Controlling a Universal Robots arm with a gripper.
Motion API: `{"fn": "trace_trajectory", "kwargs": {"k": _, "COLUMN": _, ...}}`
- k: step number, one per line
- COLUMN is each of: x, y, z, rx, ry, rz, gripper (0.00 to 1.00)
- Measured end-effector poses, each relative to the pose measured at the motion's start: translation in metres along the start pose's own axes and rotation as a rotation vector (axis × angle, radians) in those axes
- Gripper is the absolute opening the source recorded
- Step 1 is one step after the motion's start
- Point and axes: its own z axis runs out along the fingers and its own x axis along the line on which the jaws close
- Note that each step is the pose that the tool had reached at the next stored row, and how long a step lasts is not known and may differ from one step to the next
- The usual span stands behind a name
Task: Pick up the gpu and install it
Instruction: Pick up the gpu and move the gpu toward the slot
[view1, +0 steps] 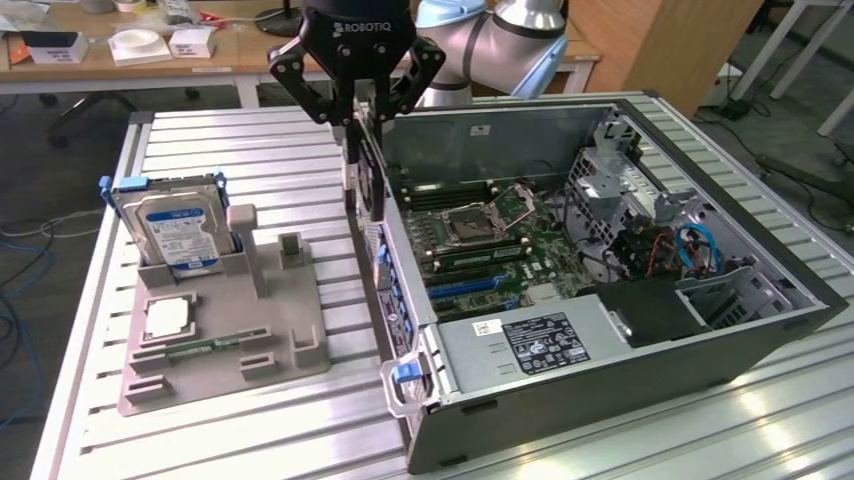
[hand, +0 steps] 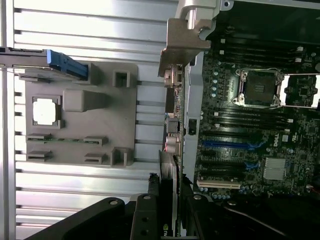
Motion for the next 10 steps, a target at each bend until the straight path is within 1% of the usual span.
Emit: {"fn": "trace_trajectory", "kwargs": {"k": 10, "x": -0.0073, "y": -0.0004, "z": 0.0002, "rx": 0.0000, "ry": 0.0001, "rz": 0.000, "gripper": 0.27}}
